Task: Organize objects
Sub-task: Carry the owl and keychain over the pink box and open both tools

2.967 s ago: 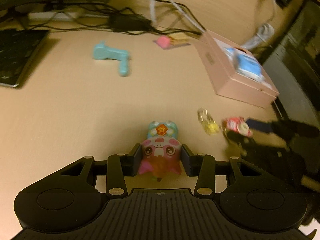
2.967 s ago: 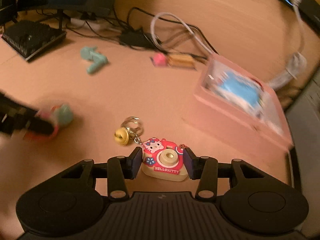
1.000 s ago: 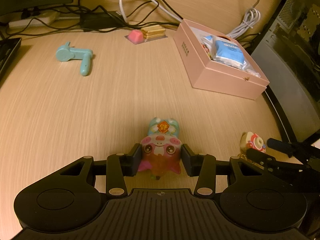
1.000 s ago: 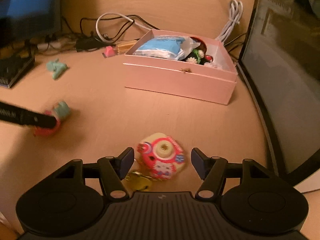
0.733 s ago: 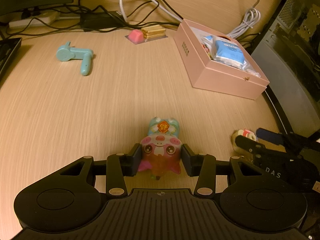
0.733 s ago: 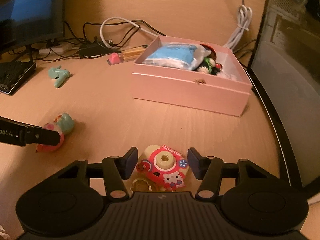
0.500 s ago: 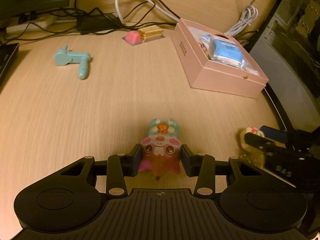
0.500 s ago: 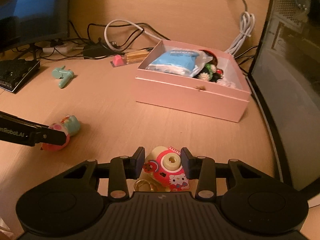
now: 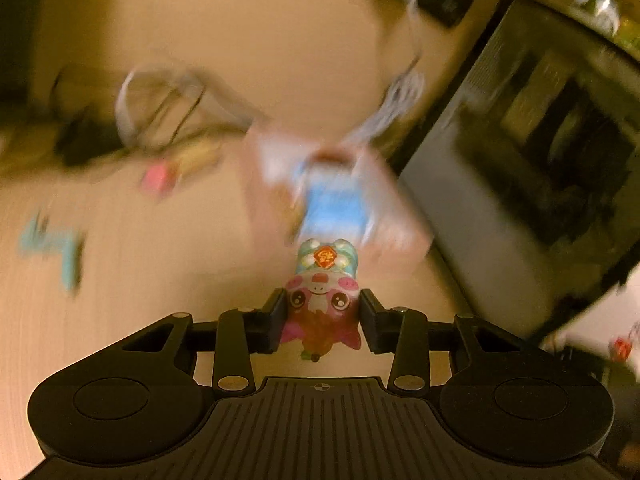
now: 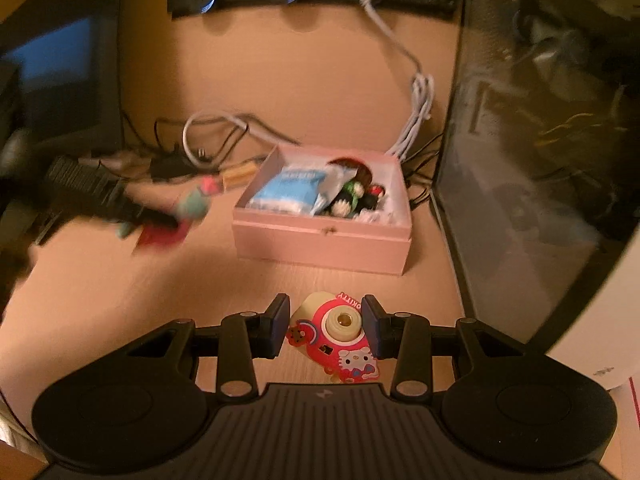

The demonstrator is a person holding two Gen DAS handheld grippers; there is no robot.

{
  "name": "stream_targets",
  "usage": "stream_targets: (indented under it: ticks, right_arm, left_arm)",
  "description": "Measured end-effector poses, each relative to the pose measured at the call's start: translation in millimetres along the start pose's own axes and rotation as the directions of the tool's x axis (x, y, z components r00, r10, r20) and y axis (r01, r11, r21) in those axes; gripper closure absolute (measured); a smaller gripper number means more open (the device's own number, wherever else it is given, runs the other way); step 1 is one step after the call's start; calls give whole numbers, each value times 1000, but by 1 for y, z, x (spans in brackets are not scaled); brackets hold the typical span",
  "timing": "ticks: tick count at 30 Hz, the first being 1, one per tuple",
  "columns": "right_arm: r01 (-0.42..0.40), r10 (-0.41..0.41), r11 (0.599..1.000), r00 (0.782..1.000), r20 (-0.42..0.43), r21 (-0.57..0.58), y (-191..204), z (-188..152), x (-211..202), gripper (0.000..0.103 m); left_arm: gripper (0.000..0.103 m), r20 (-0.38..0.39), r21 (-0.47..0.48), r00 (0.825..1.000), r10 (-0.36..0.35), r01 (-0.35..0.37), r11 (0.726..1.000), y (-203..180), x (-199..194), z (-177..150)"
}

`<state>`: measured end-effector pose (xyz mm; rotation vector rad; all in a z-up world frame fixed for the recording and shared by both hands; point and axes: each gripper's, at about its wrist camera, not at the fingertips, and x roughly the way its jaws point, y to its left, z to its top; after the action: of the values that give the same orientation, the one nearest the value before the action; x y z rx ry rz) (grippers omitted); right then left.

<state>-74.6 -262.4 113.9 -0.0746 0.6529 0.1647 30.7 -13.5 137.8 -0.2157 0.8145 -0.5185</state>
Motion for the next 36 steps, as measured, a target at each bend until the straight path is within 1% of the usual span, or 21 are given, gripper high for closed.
stream_targets:
  ticks: [5, 7, 8, 9, 11, 12, 15, 17, 18, 20, 22, 25, 26, 28, 29, 30, 31, 32, 33, 34, 36]
  right_arm:
    - [3, -4, 999, 1000, 30, 35, -8, -4, -12, 64]
    - [8, -9, 999, 999, 31, 46, -11, -7, -13, 64]
    - [14, -15, 999, 1000, 27, 51, -12, -8, -12, 64]
    - [20, -21, 998, 1000, 23, 54, -13, -9, -11, 64]
    - [29, -30, 998, 999, 23, 58, -14, -9, -11, 64]
    - [32, -34, 998, 999, 26, 62, -16, -9, -11, 64]
    - [28, -31, 996, 999, 29, 86, -22, -4, -8, 64]
    - [10, -14, 995, 999, 34, 97, -27, 6, -4, 64]
    - [3, -7, 996, 999, 45, 93, -28, 14, -1, 64]
    - [-9, 4, 997, 998, 67, 76, -29, 32, 4, 64]
    - [-20, 16, 999, 996, 82, 47, -26, 50, 12, 64]
    - [-17, 18, 1000, 994, 107, -8, -14, 67, 20, 65]
    - [-20, 21, 1000, 994, 104, -13, -11, 69, 22, 64]
    - [-26, 28, 999, 996, 86, -19, -6, 67, 27, 64]
    - [-24, 26, 999, 997, 72, -27, -3, 64, 29, 64]
    - [-21, 23, 999, 998, 60, -34, -1, 60, 32, 65]
    - [-17, 19, 999, 999, 51, -38, 1, 57, 33, 65]
    - [-14, 16, 999, 999, 38, -37, 1, 53, 34, 64]
    - [-11, 12, 999, 1000, 23, -30, 0, 49, 35, 64]
    - [-6, 6, 1000, 1000, 5, -21, -2, 46, 38, 64]
    - [8, -8, 1000, 1000, -25, -4, -7, 42, 44, 65]
  left_arm:
    - [56, 126, 3, 992, -12, 11, 1000, -22, 31, 81]
    - [55, 110, -14, 994, -24, 25, 1000, -22, 64, 107]
    - [54, 73, -14, 997, -9, 10, 1000, -20, 87, 116]
    - [55, 47, -21, 998, 36, -35, 999, -18, 108, 122]
    - [55, 58, -27, 994, 98, -96, 995, -14, 128, 124]
    - [55, 68, -35, 993, 97, -95, 995, -12, 130, 124]
    - [54, 86, -93, 996, 39, -31, 995, -2, 121, 116]
    - [54, 92, -81, 996, -1, 9, 997, 1, 112, 109]
    - [54, 96, -69, 995, -8, 14, 998, 2, 110, 107]
    - [53, 96, -42, 995, 22, -18, 999, 1, 116, 111]
    - [53, 28, 24, 999, 44, -45, 999, -6, 140, 121]
    - [54, 7, 37, 994, 109, -109, 993, -8, 165, 131]
    - [52, -55, 78, 986, 156, -151, 985, -10, 180, 132]
    - [53, -191, 155, 957, 220, -192, 969, -11, 210, 127]
    - [53, -201, 152, 954, 225, -196, 969, -8, 216, 125]
    - [53, -173, 126, 960, 221, -201, 971, -4, 215, 125]
    - [53, -118, 82, 972, 201, -192, 978, -1, 209, 126]
    - [53, -49, 23, 985, 166, -165, 986, 4, 199, 129]
    - [53, 8, -24, 991, 132, -132, 991, 8, 190, 131]
    - [53, 43, -51, 994, 105, -102, 993, 10, 182, 135]
    - [53, 76, -51, 996, 48, -45, 998, 10, 170, 140]
